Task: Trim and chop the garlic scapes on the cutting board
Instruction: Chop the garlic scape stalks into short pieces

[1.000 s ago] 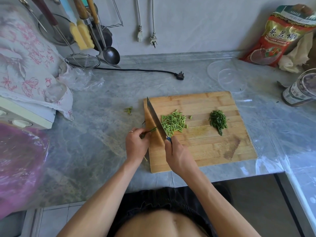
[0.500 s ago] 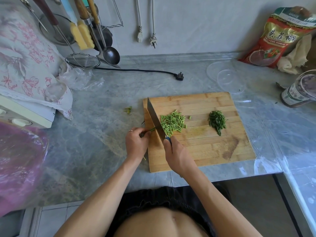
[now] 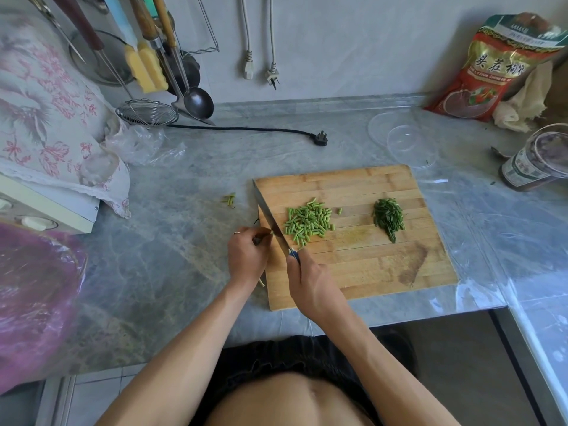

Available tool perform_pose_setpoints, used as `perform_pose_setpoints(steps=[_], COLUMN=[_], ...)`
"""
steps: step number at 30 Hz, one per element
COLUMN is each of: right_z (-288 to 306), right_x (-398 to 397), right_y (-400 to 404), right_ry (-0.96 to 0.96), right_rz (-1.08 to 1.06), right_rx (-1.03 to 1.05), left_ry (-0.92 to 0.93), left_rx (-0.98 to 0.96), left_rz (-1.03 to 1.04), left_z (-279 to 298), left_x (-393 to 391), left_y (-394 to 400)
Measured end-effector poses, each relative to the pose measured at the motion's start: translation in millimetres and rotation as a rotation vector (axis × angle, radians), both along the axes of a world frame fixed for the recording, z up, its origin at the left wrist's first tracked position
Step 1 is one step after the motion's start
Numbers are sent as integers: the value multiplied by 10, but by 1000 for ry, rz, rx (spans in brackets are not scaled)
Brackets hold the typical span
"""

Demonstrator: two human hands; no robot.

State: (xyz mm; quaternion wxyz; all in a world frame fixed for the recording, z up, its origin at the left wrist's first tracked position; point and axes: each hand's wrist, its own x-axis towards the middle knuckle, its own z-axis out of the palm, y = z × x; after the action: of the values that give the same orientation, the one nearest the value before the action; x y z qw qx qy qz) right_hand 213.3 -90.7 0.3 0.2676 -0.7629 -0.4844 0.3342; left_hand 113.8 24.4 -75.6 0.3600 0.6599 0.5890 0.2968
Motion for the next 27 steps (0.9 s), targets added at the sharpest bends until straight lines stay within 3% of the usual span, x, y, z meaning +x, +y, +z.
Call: perform_pose_setpoints(steps=[27], right_z=[-46], right_x=[-90], right_y=[244], right_ry=[-19], right_rz=[3], right_rx=[-42], left_ry=[-64], left_rx=[-26], left_rz=[4], left_z=[52], left_x=[11], left_y=[-61])
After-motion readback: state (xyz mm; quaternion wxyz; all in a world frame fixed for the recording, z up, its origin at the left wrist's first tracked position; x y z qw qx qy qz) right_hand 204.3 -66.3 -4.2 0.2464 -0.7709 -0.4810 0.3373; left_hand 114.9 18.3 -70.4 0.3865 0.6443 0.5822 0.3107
